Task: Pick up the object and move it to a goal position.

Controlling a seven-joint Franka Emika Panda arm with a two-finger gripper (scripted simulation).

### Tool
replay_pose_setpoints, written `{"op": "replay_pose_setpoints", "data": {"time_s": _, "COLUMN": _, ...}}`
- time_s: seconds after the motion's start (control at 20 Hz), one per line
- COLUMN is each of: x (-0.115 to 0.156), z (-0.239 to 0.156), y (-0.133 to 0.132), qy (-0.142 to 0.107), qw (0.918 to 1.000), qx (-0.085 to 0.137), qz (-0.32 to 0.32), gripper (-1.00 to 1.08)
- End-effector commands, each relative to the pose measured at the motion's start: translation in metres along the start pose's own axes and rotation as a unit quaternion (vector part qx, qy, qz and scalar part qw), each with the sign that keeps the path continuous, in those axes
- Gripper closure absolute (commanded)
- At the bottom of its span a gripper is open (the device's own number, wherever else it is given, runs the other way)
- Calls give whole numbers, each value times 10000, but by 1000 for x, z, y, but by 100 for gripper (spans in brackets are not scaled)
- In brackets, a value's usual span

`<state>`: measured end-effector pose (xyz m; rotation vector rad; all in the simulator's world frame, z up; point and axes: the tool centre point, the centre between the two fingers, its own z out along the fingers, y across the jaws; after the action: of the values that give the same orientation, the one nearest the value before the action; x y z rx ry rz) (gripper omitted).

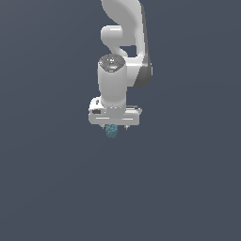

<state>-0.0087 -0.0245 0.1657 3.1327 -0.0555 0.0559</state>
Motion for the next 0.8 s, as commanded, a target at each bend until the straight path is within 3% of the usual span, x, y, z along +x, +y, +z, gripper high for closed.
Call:
{"op": "replay_pose_setpoints", "data": {"time_s": 0.0, "x": -12, "z": 11, "y": 5, "qy": -35, "qw": 10000, "qx": 7, "qz": 17, "gripper": -92}}
{"op": "replay_pose_setpoints", "data": {"time_s": 0.4, "x": -53, "z": 45, "y": 21, "qy": -139, "qw": 9999, "qx": 28, "qz": 73, "gripper": -92}}
{"op": "replay_pose_setpoints", "data": {"time_s": 0.75, "x": -69, "z": 56, "y": 26, "qy": -177, "qw": 9998, "qx": 34, "qz": 96, "gripper": -92}}
